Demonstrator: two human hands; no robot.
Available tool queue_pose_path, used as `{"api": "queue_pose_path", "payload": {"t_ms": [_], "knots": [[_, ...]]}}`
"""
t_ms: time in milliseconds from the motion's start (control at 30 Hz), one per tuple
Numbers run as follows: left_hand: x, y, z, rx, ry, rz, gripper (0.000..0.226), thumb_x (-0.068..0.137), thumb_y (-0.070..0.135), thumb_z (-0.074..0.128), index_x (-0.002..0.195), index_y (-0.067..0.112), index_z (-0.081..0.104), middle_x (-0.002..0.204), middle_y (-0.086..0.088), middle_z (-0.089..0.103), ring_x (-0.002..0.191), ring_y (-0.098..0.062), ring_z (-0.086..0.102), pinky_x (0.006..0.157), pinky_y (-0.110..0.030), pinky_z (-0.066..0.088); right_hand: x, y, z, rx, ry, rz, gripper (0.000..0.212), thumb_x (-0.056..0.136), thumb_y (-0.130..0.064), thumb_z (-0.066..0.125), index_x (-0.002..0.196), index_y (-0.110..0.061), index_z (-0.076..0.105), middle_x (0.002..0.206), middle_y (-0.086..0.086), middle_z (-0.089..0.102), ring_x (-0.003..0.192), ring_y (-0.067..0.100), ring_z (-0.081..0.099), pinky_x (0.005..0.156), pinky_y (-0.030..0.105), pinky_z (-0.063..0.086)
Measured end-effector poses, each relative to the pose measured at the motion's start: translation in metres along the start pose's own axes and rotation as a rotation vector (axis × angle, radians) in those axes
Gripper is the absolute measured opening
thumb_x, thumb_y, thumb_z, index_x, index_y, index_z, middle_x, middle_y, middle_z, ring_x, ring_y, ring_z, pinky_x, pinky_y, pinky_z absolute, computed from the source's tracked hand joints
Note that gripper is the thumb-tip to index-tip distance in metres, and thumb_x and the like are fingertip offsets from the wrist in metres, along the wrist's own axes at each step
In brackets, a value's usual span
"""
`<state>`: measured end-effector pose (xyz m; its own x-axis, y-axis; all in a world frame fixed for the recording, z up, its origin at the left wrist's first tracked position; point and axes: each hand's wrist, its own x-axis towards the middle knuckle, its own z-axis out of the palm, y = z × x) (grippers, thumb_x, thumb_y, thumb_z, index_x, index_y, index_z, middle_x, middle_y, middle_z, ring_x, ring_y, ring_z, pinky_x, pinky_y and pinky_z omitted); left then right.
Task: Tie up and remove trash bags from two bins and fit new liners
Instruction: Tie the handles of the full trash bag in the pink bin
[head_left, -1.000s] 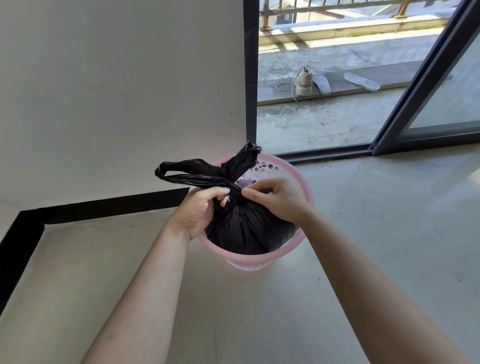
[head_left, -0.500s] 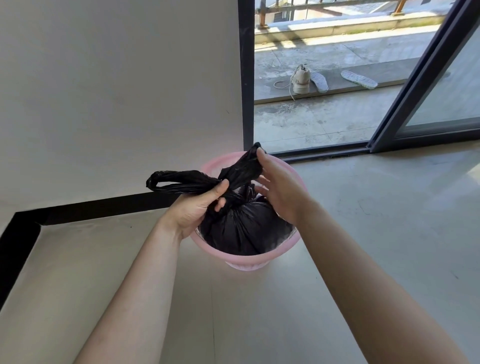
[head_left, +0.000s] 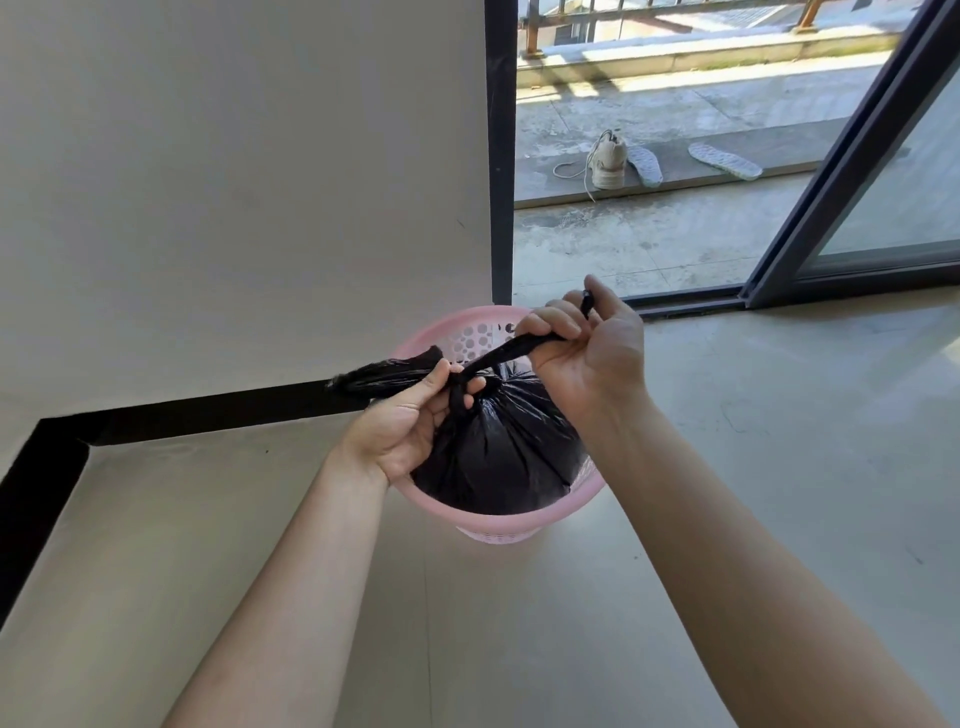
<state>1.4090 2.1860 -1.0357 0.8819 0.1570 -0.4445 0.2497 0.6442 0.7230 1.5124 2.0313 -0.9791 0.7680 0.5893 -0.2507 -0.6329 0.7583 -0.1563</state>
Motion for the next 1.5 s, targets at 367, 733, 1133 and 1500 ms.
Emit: {"api": "queue_pose_path", "payload": {"t_ms": [367, 733, 1133, 1500], "knots": [[-0.006, 0.010, 0.006, -0.041, -0.033, 0.128, 0.011, 0.084, 0.013, 0.067, 0.075, 0.018, 0.062, 0.088, -0.008, 0.065, 0.075, -0.014, 0.065, 0.076, -0.027, 0.057, -0.001, -0.010, 0.003, -0.466, 0.080, 0.130, 0.037, 0.091, -0.021, 0.054, 0.059, -0.021, 0.036, 0.046, -0.009, 0.018, 0.037, 0.007, 0.022, 0.041, 0.022, 0.023], [-0.003, 0.011, 0.003, 0.294, 0.210, 0.475, 0.051, 0.085, -0.020, 0.053, 0.063, 0.022, 0.036, 0.080, 0.001, 0.065, 0.087, -0.015, 0.068, 0.091, -0.031, 0.054, 0.006, -0.018, -0.018, -1.922, 0.129, -0.400, 0.033, 0.092, -0.041, 0.061, 0.075, -0.015, 0.071, 0.070, 0.002, 0.068, 0.069, 0.012, 0.062, 0.069, 0.028, 0.045], [-0.017, 0.030, -0.004, 1.000, 0.008, 0.545, 0.007, 0.083, 0.018, 0.069, 0.087, 0.024, 0.070, 0.092, 0.012, 0.069, 0.100, -0.009, 0.063, 0.097, -0.032, 0.047, 0.009, -0.007, -0.024, -1.866, -0.428, 0.006, 0.043, 0.088, -0.008, 0.055, 0.125, -0.029, 0.066, 0.128, -0.013, 0.065, 0.125, 0.003, 0.054, 0.114, 0.033, 0.036], [-0.002, 0.010, -0.008, 0.848, 0.478, 0.862, 0.011, 0.074, 0.020, 0.071, 0.078, 0.026, 0.062, 0.075, 0.009, 0.066, 0.073, -0.009, 0.064, 0.074, -0.018, 0.048, 0.008, 0.004, -0.039, -2.149, -0.545, -0.307, 0.012, 0.096, -0.018, 0.061, 0.104, -0.013, 0.070, 0.098, -0.004, 0.071, 0.090, 0.007, 0.057, 0.082, 0.024, 0.040]]}}
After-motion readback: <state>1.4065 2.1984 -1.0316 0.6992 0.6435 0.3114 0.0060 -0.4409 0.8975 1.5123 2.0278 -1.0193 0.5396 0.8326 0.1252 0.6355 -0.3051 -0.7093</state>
